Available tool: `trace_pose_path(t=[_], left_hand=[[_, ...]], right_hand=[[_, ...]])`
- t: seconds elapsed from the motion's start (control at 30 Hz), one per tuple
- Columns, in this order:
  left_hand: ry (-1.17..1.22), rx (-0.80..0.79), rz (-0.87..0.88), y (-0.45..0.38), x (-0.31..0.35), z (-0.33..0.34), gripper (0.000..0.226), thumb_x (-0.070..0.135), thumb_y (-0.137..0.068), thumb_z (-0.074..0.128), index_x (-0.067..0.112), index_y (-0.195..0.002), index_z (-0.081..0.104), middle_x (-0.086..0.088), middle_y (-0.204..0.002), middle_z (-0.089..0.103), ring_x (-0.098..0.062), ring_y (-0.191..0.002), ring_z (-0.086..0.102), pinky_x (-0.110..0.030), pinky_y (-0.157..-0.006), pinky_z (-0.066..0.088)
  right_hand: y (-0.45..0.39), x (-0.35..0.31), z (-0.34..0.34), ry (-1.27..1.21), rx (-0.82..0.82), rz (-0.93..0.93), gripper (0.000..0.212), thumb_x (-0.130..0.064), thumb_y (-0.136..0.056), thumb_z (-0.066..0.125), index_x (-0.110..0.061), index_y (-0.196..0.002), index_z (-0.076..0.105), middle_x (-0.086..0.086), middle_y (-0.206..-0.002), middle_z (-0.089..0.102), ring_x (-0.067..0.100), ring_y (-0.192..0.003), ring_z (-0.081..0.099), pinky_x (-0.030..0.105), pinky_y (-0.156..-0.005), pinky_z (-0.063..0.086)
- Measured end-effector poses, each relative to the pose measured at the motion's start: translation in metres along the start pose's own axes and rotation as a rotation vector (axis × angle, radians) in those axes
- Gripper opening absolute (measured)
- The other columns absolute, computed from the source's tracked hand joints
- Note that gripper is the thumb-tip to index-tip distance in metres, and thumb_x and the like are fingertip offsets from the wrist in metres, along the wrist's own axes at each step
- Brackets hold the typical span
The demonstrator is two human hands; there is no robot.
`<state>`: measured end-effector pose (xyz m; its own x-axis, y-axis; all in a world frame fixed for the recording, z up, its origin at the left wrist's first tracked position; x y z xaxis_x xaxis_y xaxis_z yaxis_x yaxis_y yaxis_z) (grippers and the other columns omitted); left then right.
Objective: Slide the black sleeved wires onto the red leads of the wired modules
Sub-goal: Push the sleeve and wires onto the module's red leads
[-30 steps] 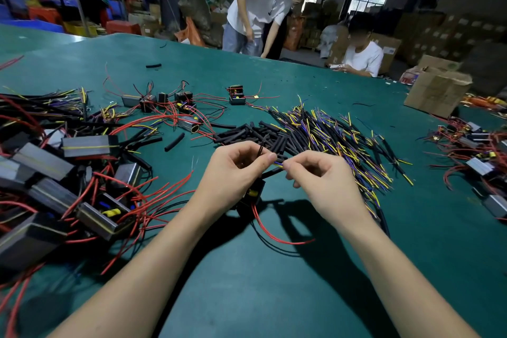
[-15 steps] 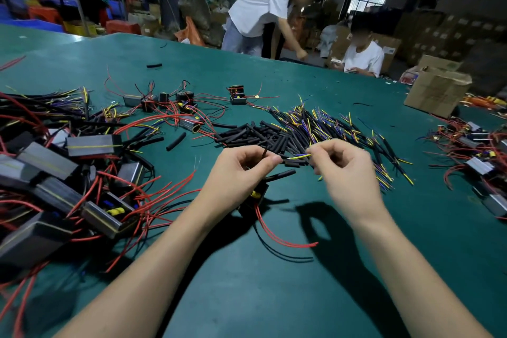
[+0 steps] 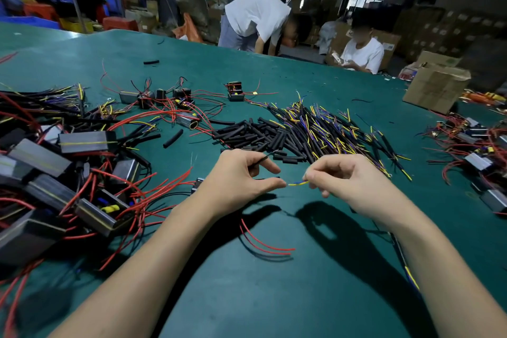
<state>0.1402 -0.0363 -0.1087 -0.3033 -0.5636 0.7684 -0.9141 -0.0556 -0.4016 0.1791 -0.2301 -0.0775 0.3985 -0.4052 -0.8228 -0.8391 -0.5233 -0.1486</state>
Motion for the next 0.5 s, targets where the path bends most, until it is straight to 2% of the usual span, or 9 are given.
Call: trace_pose_path(t=[0.07,0.13,0.17,0.2,0.27,0.33,0.43,0.5], left_hand=[[-0.049,-0.030,0.008,0.001,0.001,-0.002,0.012,0.025,-0.073,0.081,0.020,-0.080,0.073,0.009,-0.050,0.027,-0.008,-0.047,0.029,-0.017,-0.049,0.024],[-0.075,-0.039,0.009,0.000,0.001,-0.004,0.010,0.023,-0.074,0.080,0.019,-0.080,0.073,0.008,-0.050,0.028,-0.008,-0.047,0.028,-0.017,-0.049,0.024],[-0.083,-0.038,0.008,0.000,0.001,-0.005,0.010,0.023,-0.075,0.080,0.018,-0.081,0.073,0.008,-0.049,0.027,-0.009,-0.047,0.027,-0.016,-0.049,0.024],[-0.089,-0.035,0.008,0.000,0.002,-0.005,0.010,0.023,-0.075,0.080,0.018,-0.082,0.074,0.008,-0.047,0.026,-0.009,-0.046,0.027,-0.016,-0.048,0.023],[-0.086,-0.027,0.014,0.000,0.003,-0.007,0.009,0.021,-0.076,0.079,0.018,-0.082,0.074,0.007,-0.041,0.025,-0.009,-0.043,0.027,-0.015,-0.046,0.023],[-0.067,-0.027,0.025,0.000,0.003,-0.008,0.006,0.020,-0.077,0.078,0.018,-0.081,0.074,0.007,-0.038,0.027,-0.008,-0.042,0.027,-0.015,-0.045,0.022],[-0.048,-0.034,0.049,0.001,0.003,-0.008,0.004,0.018,-0.078,0.077,0.016,-0.079,0.074,0.007,-0.042,0.024,-0.009,-0.044,0.023,-0.018,-0.046,0.018],[-0.063,-0.041,0.074,0.001,0.003,-0.008,0.004,0.019,-0.079,0.076,0.016,-0.080,0.075,0.007,-0.049,0.026,-0.009,-0.047,0.024,-0.020,-0.048,0.019]], right_hand=[[0.002,0.003,-0.003,0.069,-0.093,0.030,0.012,-0.020,-0.086,0.065,-0.017,-0.076,0.071,0.002,-0.062,0.060,0.006,-0.051,0.042,0.016,-0.049,0.033],[0.001,0.006,-0.002,0.067,-0.099,0.025,0.011,-0.021,-0.085,0.067,-0.017,-0.075,0.071,0.004,-0.081,0.069,0.017,-0.064,0.050,0.025,-0.061,0.039],[0.001,0.006,0.001,0.076,-0.080,0.004,0.012,-0.018,-0.085,0.067,-0.016,-0.074,0.071,-0.002,-0.094,0.071,0.022,-0.073,0.056,0.024,-0.068,0.042],[-0.001,0.006,0.004,0.119,-0.062,-0.023,0.013,-0.017,-0.085,0.067,-0.016,-0.072,0.071,-0.008,-0.104,0.070,0.023,-0.082,0.060,0.017,-0.070,0.041],[-0.003,0.006,0.015,0.252,-0.033,-0.076,0.016,-0.017,-0.085,0.068,-0.019,-0.069,0.069,-0.014,-0.112,0.067,0.020,-0.086,0.063,0.006,-0.065,0.035],[-0.005,0.007,0.023,0.338,0.006,-0.138,0.015,-0.016,-0.085,0.067,-0.017,-0.070,0.069,-0.013,-0.111,0.067,0.016,-0.080,0.061,0.005,-0.064,0.033],[-0.005,0.003,0.029,0.358,0.025,-0.272,0.013,-0.010,-0.086,0.067,-0.012,-0.073,0.067,-0.008,-0.102,0.069,-0.003,-0.079,0.057,0.005,-0.067,0.034],[-0.005,0.000,0.030,0.382,0.006,-0.351,0.009,-0.008,-0.086,0.067,-0.010,-0.077,0.068,-0.007,-0.096,0.069,-0.003,-0.082,0.057,0.008,-0.070,0.036]])
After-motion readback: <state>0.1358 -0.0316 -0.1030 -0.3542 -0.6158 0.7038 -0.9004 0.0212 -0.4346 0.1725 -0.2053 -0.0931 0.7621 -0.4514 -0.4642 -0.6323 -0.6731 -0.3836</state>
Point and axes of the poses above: each hand's wrist, its own y-axis away from the middle knuckle, its own z-axis out of the palm, x = y × z, the point moved 1 cm from there along -y, towards the middle knuckle
